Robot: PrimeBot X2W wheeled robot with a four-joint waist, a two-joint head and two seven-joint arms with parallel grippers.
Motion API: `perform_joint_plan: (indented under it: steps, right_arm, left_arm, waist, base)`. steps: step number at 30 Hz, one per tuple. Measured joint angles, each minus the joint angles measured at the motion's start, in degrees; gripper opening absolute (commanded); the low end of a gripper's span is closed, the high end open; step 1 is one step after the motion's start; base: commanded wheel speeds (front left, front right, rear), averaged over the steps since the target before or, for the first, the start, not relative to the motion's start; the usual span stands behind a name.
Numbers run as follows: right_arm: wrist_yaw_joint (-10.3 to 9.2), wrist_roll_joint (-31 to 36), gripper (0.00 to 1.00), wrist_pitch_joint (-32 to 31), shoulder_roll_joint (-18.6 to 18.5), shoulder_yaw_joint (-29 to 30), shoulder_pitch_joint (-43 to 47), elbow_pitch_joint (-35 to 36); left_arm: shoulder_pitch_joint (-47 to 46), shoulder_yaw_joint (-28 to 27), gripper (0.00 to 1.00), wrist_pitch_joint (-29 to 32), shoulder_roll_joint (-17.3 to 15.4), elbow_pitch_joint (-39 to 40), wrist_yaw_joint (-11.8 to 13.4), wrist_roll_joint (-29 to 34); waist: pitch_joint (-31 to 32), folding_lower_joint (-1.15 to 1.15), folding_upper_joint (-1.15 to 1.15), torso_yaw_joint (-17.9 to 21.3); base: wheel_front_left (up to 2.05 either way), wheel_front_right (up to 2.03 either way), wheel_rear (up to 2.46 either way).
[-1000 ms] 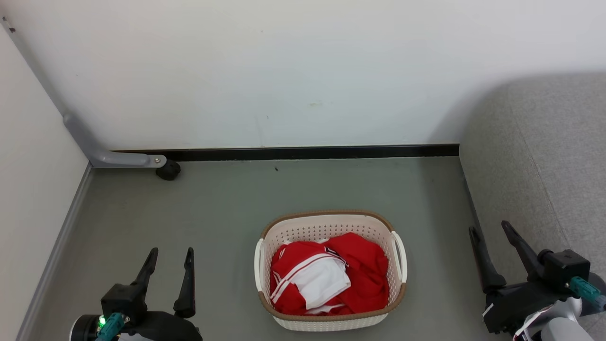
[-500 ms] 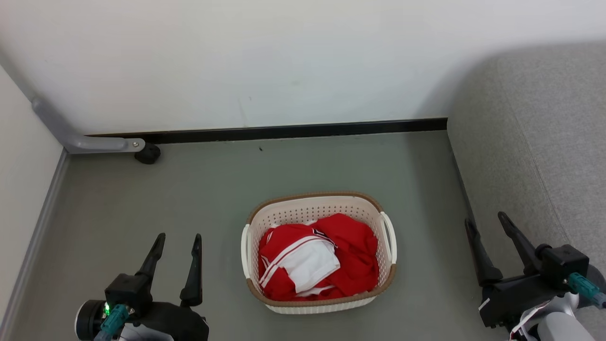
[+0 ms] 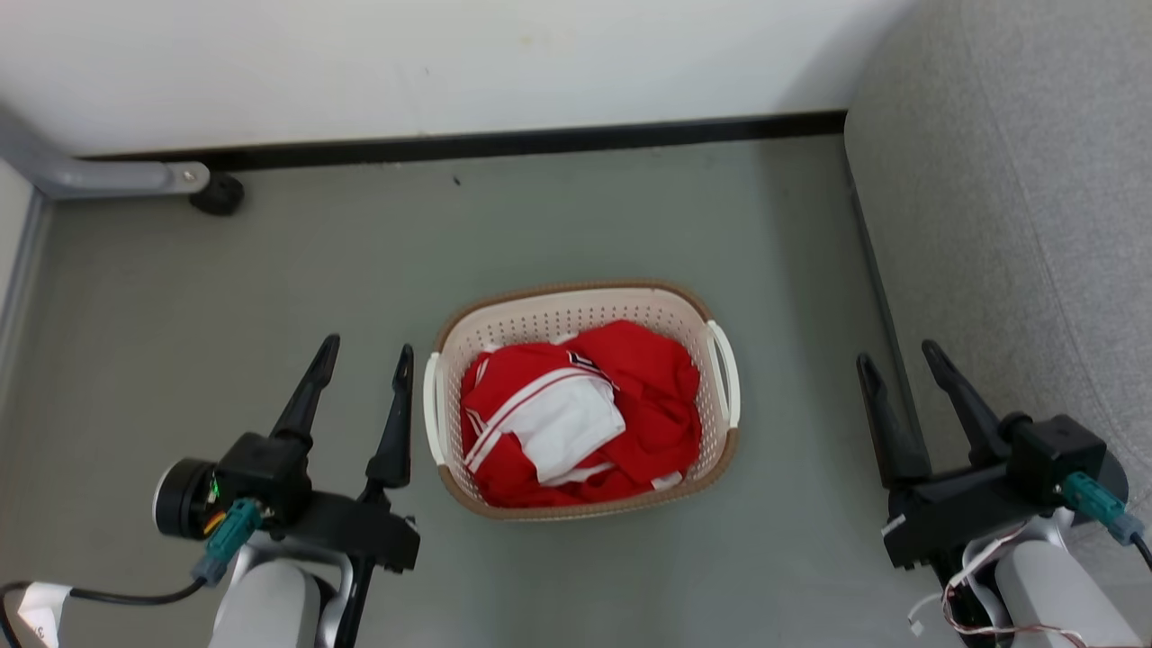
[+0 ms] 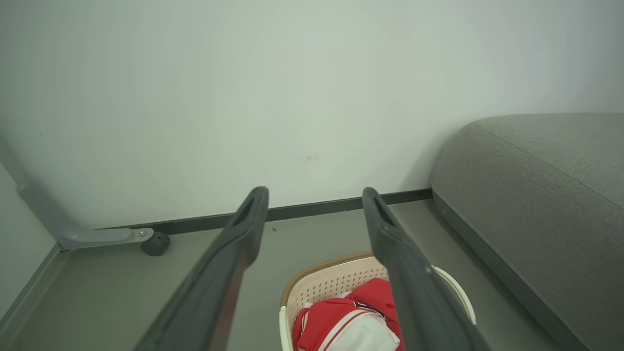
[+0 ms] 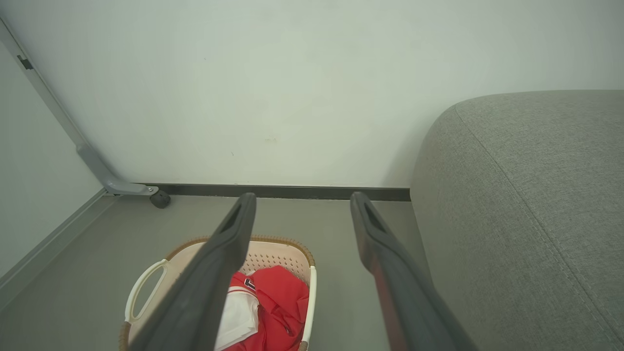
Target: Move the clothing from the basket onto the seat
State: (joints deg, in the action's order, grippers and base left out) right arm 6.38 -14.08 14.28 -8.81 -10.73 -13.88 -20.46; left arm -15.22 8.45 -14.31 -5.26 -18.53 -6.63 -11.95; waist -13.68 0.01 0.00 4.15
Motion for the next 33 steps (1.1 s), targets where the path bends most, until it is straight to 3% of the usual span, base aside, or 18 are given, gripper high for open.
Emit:
perform_joint_plan:
  steps: [13, 33]
  right_arm:
    - [0.20, 1.02, 1.00, 0.01, 1.88, -0.33, -7.43, 1.68]
    - [0.52, 1.20, 1.00, 0.01, 3.90, -0.44, -15.33, 1.21]
  left_arm:
    - [-8.40, 2.92, 1.00, -0.01, -0.78, 1.75, -0.45, 2.11]
    - [-20.13, 8.34, 1.00, -0.19, -4.86, 1.33, -0.92, 6.23]
  waist:
    - [-10.57, 0.01, 0.00, 1.62]
    - [-24.99, 0.00, 0.01, 4.76]
  base:
    - [0.00, 0.00, 0.00]
    - [0.00, 0.00, 0.00]
